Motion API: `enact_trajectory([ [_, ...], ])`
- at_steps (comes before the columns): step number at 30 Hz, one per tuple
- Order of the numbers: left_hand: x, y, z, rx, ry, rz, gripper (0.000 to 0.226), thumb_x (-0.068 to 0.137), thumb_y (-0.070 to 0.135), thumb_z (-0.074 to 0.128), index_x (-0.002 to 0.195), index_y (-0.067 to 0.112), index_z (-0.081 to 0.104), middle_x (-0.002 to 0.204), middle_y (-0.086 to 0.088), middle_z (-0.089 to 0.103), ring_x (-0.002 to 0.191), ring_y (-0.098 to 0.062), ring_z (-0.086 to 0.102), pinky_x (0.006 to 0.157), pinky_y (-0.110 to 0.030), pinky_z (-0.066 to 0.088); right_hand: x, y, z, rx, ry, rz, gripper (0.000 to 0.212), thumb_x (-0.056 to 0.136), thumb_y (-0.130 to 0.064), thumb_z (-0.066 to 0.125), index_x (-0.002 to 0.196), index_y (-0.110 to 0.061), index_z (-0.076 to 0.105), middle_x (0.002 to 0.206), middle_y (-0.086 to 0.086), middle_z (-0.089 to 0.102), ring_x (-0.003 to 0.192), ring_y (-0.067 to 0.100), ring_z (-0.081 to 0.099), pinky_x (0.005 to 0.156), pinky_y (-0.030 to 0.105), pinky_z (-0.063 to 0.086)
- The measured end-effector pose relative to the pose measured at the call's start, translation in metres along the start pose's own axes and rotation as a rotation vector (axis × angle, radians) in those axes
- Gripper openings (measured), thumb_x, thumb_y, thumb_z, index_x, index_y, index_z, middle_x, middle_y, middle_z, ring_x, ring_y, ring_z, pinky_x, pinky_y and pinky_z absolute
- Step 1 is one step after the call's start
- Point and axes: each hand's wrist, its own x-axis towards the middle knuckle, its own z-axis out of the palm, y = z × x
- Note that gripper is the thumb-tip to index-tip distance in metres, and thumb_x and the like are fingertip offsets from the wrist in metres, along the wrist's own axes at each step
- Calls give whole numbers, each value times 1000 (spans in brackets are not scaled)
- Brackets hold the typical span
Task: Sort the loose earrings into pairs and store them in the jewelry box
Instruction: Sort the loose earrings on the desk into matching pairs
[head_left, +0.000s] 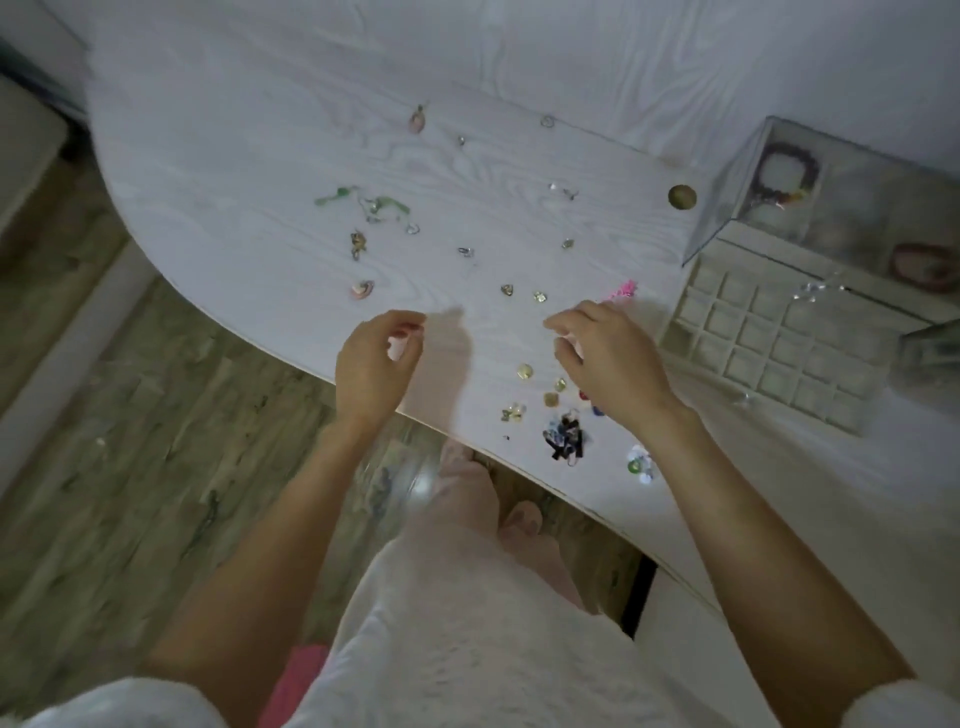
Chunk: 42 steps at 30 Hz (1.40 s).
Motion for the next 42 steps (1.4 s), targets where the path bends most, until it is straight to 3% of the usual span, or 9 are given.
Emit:
enact_trajectory([
  [5, 52, -51, -18, -127, 53, -324, 35, 85, 32, 62, 118, 22, 57, 117, 5, 59, 98, -10, 55, 81, -29, 47, 82, -22, 44, 70, -59, 54, 29, 91, -10, 51, 119, -12, 59, 115, 7, 57, 105, 25, 52, 80, 38, 49],
  [11, 111, -68, -26, 38, -25, -75, 31, 85, 20, 61, 116, 20, 58, 117, 0, 58, 103, -20, 50, 85, -23, 38, 154, -43, 88, 72, -2, 263, 30, 91, -7, 52, 120, -7, 56, 121, 12, 52, 110, 27, 50, 86, 32, 44],
  [14, 135, -56, -15, 156, -128, 85, 29, 87, 20, 58, 116, 18, 59, 116, -2, 60, 105, -24, 49, 80, -26, 38, 162, -47, 98, 189, 23, 335, 24, 87, -2, 57, 111, -4, 60, 115, 12, 54, 95, 25, 58, 86, 30, 47],
  [19, 161, -37, 2, 320, -207, 126, 26, 90, 26, 53, 114, 21, 61, 115, -2, 59, 104, -25, 48, 69, -31, 39, 159, -56, 100, 276, 53, 349, 17, 81, -5, 66, 97, -5, 64, 103, 9, 57, 79, 15, 57, 76, 23, 46],
  [22, 166, -38, 10, 359, -231, 214, 21, 89, 22, 55, 107, 20, 66, 107, -4, 62, 99, -27, 51, 67, -34, 42, 159, -56, 103, 229, 62, 324, 6, 80, -9, 66, 86, -7, 65, 88, 6, 60, 77, 17, 55, 73, 32, 48],
  [26, 163, -43, 13, 336, -200, 326, 9, 84, 19, 62, 87, 18, 70, 86, -4, 67, 84, -28, 56, 58, -31, 39, 160, -57, 105, 192, 63, 341, 6, 81, -15, 64, 85, -11, 63, 83, 0, 58, 74, 12, 51, 67, 28, 43],
  [34, 148, -60, -12, 178, -179, 275, 14, 84, 21, 62, 95, 17, 70, 89, -3, 71, 86, -27, 59, 77, -34, 42, 169, -57, 102, 162, 81, 210, 20, 90, -27, 58, 89, -9, 65, 89, 5, 60, 83, 18, 53, 69, 24, 40],
  [39, 196, -80, -41, 163, -36, 116, 25, 87, 14, 57, 111, 15, 63, 112, -7, 63, 103, -27, 50, 80, -17, 28, 215, -71, 101, 156, 75, 95, 15, 91, -14, 56, 101, -9, 65, 100, 9, 60, 94, 22, 56, 78, 29, 47],
  [42, 223, -92, -38, 284, -118, 75, 30, 89, 17, 55, 118, 13, 59, 116, -13, 59, 105, -31, 49, 83, -29, 37, 242, -81, 108, 162, 32, 117, 16, 90, -12, 57, 104, -10, 64, 105, 8, 61, 96, 22, 58, 80, 38, 51],
])
